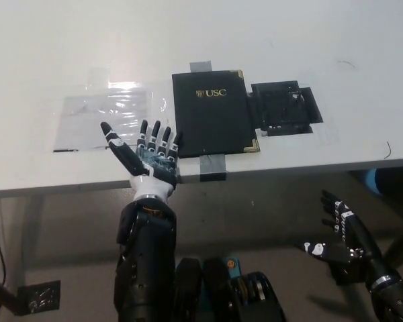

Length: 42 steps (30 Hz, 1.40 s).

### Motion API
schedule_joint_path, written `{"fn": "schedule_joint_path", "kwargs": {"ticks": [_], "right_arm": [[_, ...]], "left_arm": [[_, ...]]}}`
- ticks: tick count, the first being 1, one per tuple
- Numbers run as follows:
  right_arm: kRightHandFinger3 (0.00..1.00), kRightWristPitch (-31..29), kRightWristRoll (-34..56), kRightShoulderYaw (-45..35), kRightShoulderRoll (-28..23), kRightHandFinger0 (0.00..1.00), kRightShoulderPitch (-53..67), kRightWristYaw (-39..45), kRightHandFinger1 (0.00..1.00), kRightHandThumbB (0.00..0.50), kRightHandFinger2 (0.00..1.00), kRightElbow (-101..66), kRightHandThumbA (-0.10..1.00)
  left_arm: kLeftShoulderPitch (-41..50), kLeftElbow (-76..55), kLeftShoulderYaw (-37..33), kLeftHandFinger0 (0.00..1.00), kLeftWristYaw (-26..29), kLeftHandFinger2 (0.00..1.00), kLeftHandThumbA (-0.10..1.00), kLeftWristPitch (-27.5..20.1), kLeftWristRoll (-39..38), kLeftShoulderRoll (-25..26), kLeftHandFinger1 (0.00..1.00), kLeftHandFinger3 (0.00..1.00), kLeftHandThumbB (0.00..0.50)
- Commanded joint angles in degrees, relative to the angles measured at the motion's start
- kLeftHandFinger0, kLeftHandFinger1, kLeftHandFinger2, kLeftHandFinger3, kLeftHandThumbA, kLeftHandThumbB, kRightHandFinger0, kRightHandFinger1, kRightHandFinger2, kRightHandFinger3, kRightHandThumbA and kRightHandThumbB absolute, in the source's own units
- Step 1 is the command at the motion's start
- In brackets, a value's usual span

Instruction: The robot uses its left hand to push the cover of the diary kept in the middle of the desk towards the right to close it

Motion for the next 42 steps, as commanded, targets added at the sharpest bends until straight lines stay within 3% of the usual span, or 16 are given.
{"fn": "schedule_joint_path", "kwargs": {"ticks": [1,4,9,16,21,25,26,31,33,39,41,42], "right_arm": [[1.0,-0.87,-0.35,-0.25,-0.93,0.9,-1.48,0.6,1.0,0.5,1.0,-0.76,1.0],[1.0,-1.34,-0.44,-0.26,-0.98,0.91,-1.35,0.58,1.0,0.499,1.0,-0.47,1.0],[1.0,-1.07,-0.91,0.08,-0.81,0.92,-0.94,0.4,1.0,0.5,1.0,-0.5,1.0],[1.0,-0.6,-1.43,0.32,-1.16,0.9,-1.61,0.42,1.0,0.5,1.0,-0.06,1.0],[1.0,-1.45,-1.01,0.13,-1.51,0.88,-2.52,0.92,0.99,0.5,1.0,0.7,1.0],[1.0,-1.8,-1.15,-0.13,-1.42,0.89,-3.17,0.51,0.98,0.5,0.99,1.3,1.0],[1.0,-1.56,-0.92,-0.31,-1.3,0.9,-3.16,0.5,0.99,0.5,1.0,1.22,1.0],[1.0,-1.01,-0.05,-1.4,-1.55,0.92,-2.92,0.52,1.0,0.5,1.0,0.83,1.0],[1.0,-1.38,-0.12,-1.73,-1.46,0.92,-3.31,0.03,1.0,0.5,1.0,1.5,1.0],[1.0,-1.15,-0.34,-2.5,-1.3,0.91,-3.98,-0.96,0.99,0.5,0.99,2.37,1.0],[1.0,-1.22,0.05,-2.93,-1.43,0.9,-4.38,-0.87,0.99,0.5,0.99,2.56,1.0],[1.0,-1.8,0.34,-3.18,-1.4,0.89,-4.65,-0.89,0.99,0.5,0.99,3.19,1.0]], "left_arm": [[-2.39,-2.29,-3.13,1.0,-0.62,1.0,1.0,1.27,2.24,-0.72,1.0,1.0,0.313],[-1.47,-3.56,-14.4,1.0,-1.63,1.0,1.0,2.74,15.63,3.92,1.0,1.0,0.318],[-0.75,-1.1,-27.77,1.0,-4.68,1.0,1.0,1.79,26.3,9.7,1.0,1.0,0.272],[1.23,-6.37,-36.52,1.0,-6.04,1.0,1.0,-0.59,30.61,13.59,1.0,1.0,0.222],[1.61,-18.6,-41.2,1.0,-8.64,1.0,1.0,1.29,33.4,18.27,1.0,1.0,0.284],[2.8,-33.01,-45.8,1.0,-10.84,1.0,1.0,2.55,42.01,25.33,1.0,1.0,0.237],[2.87,-35.77,-46.84,1.0,-11.54,1.0,1.0,2.79,44.25,27.01,1.0,1.0,0.276],[4.63,-47.63,-47.58,1.0,-13.86,1.0,1.0,1.41,47.89,31.81,1.0,1.0,0.284],[8.3,-60.19,-44.44,1.0,-14.78,1.0,1.0,3.39,50.93,35.71,1.0,1.0,0.344],[15.39,-70.96,-40.42,1.0,-18.97,1.0,1.0,-0.95,61.75,44.69,1.0,1.0,0.273],[24.29,-72.46,-38.7,1.0,-19.87,1.0,1.0,-5.51,65.35,50.15,1.0,1.0,0.226],[27.87,-71.48,-38.27,1.0,-18.82,1.0,1.0,-7.36,66.96,51.67,1.0,1.0,0.232]]}}
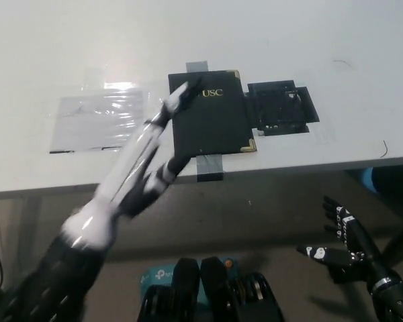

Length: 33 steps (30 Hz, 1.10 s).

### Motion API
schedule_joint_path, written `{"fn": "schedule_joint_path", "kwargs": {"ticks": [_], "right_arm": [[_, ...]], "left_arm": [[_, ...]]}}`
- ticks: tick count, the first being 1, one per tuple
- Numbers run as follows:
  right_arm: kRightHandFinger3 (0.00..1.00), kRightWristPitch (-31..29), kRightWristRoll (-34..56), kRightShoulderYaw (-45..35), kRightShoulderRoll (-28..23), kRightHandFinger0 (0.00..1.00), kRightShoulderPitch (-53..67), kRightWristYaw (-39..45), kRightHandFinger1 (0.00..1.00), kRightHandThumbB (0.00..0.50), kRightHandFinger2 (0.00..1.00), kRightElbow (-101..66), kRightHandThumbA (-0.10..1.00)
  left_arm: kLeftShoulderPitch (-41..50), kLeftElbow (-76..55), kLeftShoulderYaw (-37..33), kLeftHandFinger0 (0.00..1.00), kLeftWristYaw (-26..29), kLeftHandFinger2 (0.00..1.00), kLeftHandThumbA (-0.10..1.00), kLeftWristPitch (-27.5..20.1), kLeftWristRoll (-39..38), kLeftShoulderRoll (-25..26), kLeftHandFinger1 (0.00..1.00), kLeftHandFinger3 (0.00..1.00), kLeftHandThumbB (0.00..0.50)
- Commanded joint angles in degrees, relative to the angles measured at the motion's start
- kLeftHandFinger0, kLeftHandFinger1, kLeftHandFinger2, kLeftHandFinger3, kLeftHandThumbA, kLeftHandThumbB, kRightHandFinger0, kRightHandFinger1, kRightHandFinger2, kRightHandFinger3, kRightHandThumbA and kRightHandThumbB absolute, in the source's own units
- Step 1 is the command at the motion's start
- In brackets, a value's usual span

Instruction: The robot uses its left hand to push the cover of the diary kept in the middle of the desk towards the right to close it

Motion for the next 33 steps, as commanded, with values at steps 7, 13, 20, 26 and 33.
{"fn": "schedule_joint_path", "kwargs": {"ticks": [7,13,20,26,33], "right_arm": [[1.0,-1.67,1.6,-3.37,-1.53,0.91,-4.49,-0.79,1.0,0.5,0.99,0.55,1.0],[1.0,-1.65,0.9,-3.37,-1.43,0.93,-4.51,-0.85,1.0,0.5,1.0,0.66,1.0],[1.0,-1.27,0.38,-3.72,-1.29,0.93,-4.59,-0.81,1.0,0.5,1.0,0.27,1.0],[1.0,-1.12,0.43,-4.22,-1.12,0.93,-4.16,-0.82,1.0,0.499,1.0,-0.01,1.0],[1.0,-1.67,0.17,-4.04,-1.47,0.93,-4.3,-0.4,1.0,0.5,1.0,0.41,1.0]], "left_arm": [[26.99,-5.23,7.46,1.0,-0.55,1.0,1.0,-13.02,26.52,17.54,1.0,1.0,0.157],[33.88,6.36,9.57,1.0,4.38,1.0,1.0,-14.21,26.2,16.66,1.0,1.0,0.143],[34.9,22.19,12.69,1.0,9.42,1.0,1.0,-18.18,25.93,12.91,1.0,1.0,0.159],[33.09,30.59,16.19,1.0,12.4,1.0,1.0,-21.36,24.31,8.86,1.0,1.0,0.198],[31.64,34.1,20.88,0.93,10.13,1.0,1.0,-20.84,17.68,3.42,1.0,1.0,0.165]]}}
